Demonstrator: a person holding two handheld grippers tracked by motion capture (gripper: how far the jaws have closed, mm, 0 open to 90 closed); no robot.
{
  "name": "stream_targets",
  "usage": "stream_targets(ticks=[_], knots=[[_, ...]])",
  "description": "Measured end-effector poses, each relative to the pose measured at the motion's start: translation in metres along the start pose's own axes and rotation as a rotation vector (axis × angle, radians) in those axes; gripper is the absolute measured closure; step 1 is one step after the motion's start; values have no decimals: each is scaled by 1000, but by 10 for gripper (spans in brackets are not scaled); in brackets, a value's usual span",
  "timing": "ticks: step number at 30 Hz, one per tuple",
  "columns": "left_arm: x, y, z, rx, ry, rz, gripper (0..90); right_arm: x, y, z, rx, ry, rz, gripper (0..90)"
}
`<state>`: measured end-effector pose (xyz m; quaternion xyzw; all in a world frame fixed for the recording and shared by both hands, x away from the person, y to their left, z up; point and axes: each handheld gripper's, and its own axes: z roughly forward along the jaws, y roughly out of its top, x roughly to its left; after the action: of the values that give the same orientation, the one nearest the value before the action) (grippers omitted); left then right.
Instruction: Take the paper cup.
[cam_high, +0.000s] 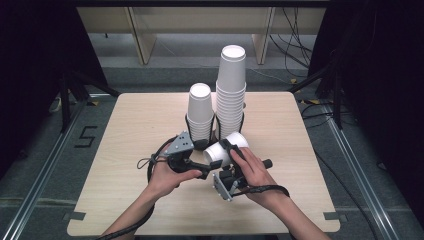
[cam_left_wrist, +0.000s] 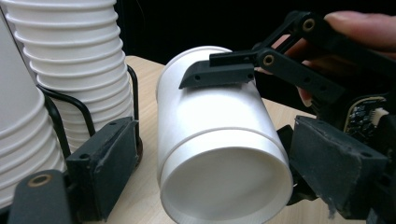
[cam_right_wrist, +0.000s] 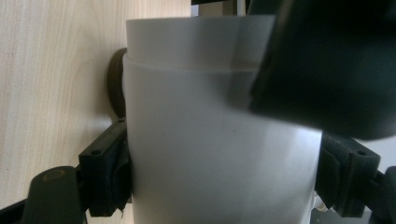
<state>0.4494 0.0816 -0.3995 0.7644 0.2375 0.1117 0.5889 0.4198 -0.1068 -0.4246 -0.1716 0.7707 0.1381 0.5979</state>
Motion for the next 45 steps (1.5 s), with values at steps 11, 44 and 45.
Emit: stream_targets(ticks=[11,44,45], knots=[[1,-2,9,17,-13,-3,146,1,2,0,-9,4,8,191],[1,-1,17,52,3,7,195,0,8,5,-31,-9,-9,186],[1,-1,17,51,5,9,193,-1,8,5,-23,-8,-33,187]])
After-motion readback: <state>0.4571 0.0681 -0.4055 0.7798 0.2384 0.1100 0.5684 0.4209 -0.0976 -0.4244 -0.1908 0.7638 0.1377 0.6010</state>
